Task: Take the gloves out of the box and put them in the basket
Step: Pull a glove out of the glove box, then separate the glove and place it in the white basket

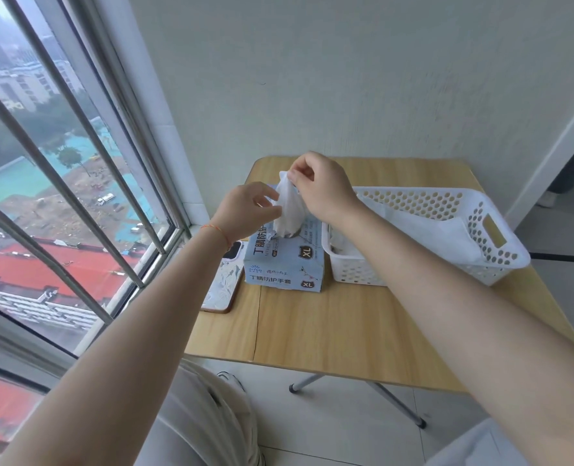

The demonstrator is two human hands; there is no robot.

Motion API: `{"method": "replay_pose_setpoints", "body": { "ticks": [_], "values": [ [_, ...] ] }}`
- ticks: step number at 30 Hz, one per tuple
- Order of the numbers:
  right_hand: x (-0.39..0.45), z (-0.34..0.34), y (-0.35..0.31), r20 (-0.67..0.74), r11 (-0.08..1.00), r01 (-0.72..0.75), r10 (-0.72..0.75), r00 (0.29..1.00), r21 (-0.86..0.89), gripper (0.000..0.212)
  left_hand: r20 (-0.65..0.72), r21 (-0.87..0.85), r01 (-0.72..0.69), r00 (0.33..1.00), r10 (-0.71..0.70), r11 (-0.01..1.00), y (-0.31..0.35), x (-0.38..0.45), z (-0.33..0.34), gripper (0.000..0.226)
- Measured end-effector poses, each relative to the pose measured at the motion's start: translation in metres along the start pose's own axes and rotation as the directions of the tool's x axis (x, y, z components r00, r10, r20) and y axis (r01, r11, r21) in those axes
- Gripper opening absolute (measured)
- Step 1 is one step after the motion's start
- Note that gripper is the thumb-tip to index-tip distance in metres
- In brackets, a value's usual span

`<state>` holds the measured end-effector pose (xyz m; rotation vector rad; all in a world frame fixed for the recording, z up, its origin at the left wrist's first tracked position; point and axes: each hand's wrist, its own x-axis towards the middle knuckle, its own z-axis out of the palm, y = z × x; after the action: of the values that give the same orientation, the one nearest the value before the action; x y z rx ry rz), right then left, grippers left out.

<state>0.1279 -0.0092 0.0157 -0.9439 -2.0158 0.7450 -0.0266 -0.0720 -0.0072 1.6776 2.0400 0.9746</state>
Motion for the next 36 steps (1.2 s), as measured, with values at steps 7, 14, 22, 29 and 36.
{"method": "replay_pose_setpoints", "body": {
  "ticks": [7,14,22,29,36],
  "values": [
    [0.002,0.002,0.004,0.025,0.999,-0.037,0.037,0.999,-0.010,0.014,-0.171,-0.133,0.032,0.984,-0.055,0.991,-0.001,-0.007,-0.008,0.009],
    [0.001,0.004,-0.002,0.089,0.997,-0.060,0.056,0.994,0.045,0.010,-0.047,0.000,-0.029,0.998,0.029,1.000,0.009,-0.008,-0.003,0.021],
    [-0.007,-0.001,0.003,0.170,0.982,-0.185,0.177,0.969,0.031,0.024,-0.118,-0.177,0.094,0.986,-0.116,0.980,0.005,-0.013,-0.005,0.012],
    [-0.008,0.009,0.008,0.389,0.945,-0.084,0.209,0.897,-0.315,0.030,-0.217,-0.461,0.073,0.957,-0.192,0.884,0.010,-0.021,-0.016,0.011],
    [-0.006,0.008,0.000,0.430,0.946,-0.086,0.222,0.875,-0.312,0.031,-0.206,-0.584,0.060,0.954,-0.219,0.810,0.019,-0.022,-0.028,0.007]
  ]
}}
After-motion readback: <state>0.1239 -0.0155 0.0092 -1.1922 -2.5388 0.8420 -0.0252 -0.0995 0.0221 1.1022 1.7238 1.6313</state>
